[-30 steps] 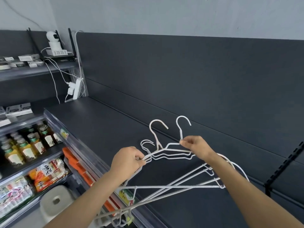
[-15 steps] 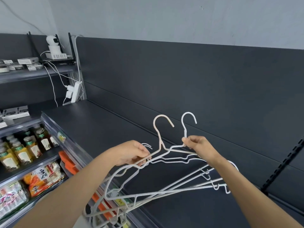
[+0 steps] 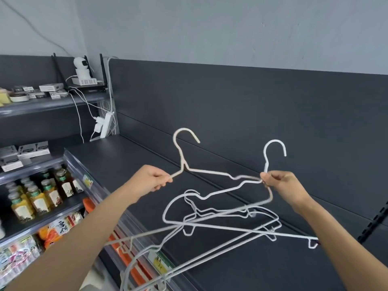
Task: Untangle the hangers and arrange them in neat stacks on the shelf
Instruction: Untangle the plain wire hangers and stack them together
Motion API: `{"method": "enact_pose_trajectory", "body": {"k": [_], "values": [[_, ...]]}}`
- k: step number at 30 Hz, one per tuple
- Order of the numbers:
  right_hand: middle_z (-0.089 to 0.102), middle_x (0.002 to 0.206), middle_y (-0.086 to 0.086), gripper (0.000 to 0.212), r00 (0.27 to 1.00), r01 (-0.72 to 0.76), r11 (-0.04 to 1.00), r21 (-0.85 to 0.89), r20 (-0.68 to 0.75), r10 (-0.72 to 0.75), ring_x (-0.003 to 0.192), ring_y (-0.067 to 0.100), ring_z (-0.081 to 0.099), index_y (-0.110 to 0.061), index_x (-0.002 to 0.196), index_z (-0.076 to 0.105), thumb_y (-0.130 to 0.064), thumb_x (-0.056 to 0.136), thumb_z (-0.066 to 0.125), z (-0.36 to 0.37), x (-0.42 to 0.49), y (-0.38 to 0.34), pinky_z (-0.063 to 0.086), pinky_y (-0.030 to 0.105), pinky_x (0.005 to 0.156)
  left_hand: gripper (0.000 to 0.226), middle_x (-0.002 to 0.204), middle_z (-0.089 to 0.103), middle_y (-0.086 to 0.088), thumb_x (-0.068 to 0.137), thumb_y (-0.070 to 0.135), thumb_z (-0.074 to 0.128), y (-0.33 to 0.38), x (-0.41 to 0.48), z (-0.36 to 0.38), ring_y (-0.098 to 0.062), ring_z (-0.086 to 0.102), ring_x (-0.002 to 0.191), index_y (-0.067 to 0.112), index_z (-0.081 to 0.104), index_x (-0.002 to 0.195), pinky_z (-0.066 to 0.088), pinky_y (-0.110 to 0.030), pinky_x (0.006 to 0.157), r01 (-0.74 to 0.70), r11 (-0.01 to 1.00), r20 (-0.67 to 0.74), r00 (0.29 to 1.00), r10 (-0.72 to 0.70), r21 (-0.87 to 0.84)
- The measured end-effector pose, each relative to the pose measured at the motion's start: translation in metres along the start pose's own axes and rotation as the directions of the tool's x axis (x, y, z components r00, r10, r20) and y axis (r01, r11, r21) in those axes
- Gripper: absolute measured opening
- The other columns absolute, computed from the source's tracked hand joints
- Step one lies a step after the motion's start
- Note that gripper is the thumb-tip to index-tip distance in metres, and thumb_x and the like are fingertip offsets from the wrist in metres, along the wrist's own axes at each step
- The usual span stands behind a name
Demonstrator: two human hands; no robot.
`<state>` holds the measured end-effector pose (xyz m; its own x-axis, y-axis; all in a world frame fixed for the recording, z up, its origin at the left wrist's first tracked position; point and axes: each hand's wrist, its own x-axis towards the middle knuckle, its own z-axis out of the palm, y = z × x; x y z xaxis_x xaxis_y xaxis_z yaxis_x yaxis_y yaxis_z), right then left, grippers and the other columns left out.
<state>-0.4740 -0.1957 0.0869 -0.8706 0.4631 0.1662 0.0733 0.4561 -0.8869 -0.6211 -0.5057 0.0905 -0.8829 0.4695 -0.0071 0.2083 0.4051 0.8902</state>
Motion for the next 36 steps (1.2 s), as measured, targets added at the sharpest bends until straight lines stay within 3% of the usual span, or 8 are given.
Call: {"method": "enact_pose_trajectory", "body": {"k": [4,12,15,22,25,29,31,36], "values": [[0.051,0.065,0.004,0.031,1.0,-0.002,0.997,-0.082,-0.02,0.001,0.058,0.011,0.043,-0.011,0.061,0.061,-0.024,0.089,0.055,0.001,0.002,-0.002,0.033,0.02,0.057,0.019,0.063,0.053,-0.004,0.09,0.003,0.052,-0.022,0.015,-0.04,-0.015,0.039,0.054,0.008,0.07,0.084,0.034,-0.02,0.054,-0.032,0.999,-0.236,0.971,0.032,0.003],[0.043,0.055,-0.001,0.04,0.991,-0.069,0.993,-0.091,0.113,0.079,0.053,0.015,0.031,-0.016,0.049,0.057,-0.024,0.089,0.056,0.057,0.013,-0.007,0.026,0.026,0.054,0.018,0.06,0.052,-0.006,0.09,0.003,0.053,-0.095,0.076,-0.056,-0.017,0.042,0.055,-0.001,0.069,0.086,0.034,-0.027,0.057,0.133,0.987,-0.4,0.903,-0.157,-0.086],[0.044,0.05,-0.006,0.04,0.988,-0.096,0.99,-0.105,0.111,0.108,0.051,0.012,0.034,-0.016,0.049,0.056,-0.025,0.088,0.057,0.078,0.018,0.003,0.029,0.025,0.055,0.017,0.084,0.067,-0.02,0.088,0.003,0.054,-0.127,0.096,-0.056,-0.034,0.06,0.085,0.0,0.071,0.088,0.042,-0.032,0.076,0.213,0.977,-0.46,0.869,-0.182,0.016],[0.048,0.062,0.003,0.034,0.979,-0.152,0.969,-0.193,0.109,0.175,0.057,0.012,0.041,-0.002,0.071,0.065,-0.028,0.09,0.054,0.115,0.033,0.012,0.033,0.024,0.056,0.039,0.132,0.052,-0.015,0.089,0.014,0.044,-0.166,0.113,-0.032,-0.035,0.046,0.123,0.011,0.049,0.128,0.037,-0.039,0.104,0.46,0.805,-0.28,0.884,-0.375,0.375],[0.046,0.06,0.0,0.033,0.977,-0.141,0.964,-0.225,0.123,0.172,0.055,0.012,0.039,-0.004,0.072,0.066,-0.028,0.091,0.053,0.125,0.04,0.011,0.033,0.019,0.051,0.033,0.128,0.053,-0.014,0.091,0.021,0.045,-0.144,0.106,-0.022,-0.032,0.049,0.12,0.015,0.054,0.122,0.039,-0.037,0.1,0.328,0.782,-0.234,0.943,-0.236,0.53],[0.044,0.058,0.001,0.035,0.971,-0.153,0.964,-0.219,0.146,0.187,0.049,0.01,0.036,-0.013,0.059,0.059,-0.027,0.09,0.053,0.134,0.045,0.011,0.032,0.018,0.048,0.021,0.083,0.058,-0.005,0.088,0.024,0.051,-0.092,0.064,0.014,-0.013,0.055,0.083,0.022,0.068,0.077,0.045,-0.029,0.086,-0.032,0.967,0.068,0.998,0.015,0.251],[0.048,0.062,0.005,0.036,0.966,-0.163,0.96,-0.227,0.162,0.203,0.059,0.016,0.042,-0.016,0.056,0.058,-0.029,0.09,0.054,0.14,0.045,0.008,0.036,0.025,0.057,0.021,0.087,0.063,0.004,0.088,0.026,0.057,-0.076,0.035,0.035,-0.004,0.058,0.082,0.014,0.072,0.097,0.046,-0.021,0.085,-0.102,0.973,0.195,0.979,0.062,0.206],[0.063,0.081,0.009,0.033,0.966,-0.113,0.917,-0.382,0.175,0.192,0.08,0.02,0.057,-0.011,0.077,0.067,-0.036,0.09,0.051,0.153,0.042,0.004,0.046,0.034,0.082,0.015,0.067,0.061,-0.008,0.086,0.009,0.056,-0.081,0.007,0.062,-0.012,0.052,0.064,-0.002,0.066,0.082,0.048,-0.025,0.076,-0.192,0.924,0.105,0.98,0.166,0.331]]}}
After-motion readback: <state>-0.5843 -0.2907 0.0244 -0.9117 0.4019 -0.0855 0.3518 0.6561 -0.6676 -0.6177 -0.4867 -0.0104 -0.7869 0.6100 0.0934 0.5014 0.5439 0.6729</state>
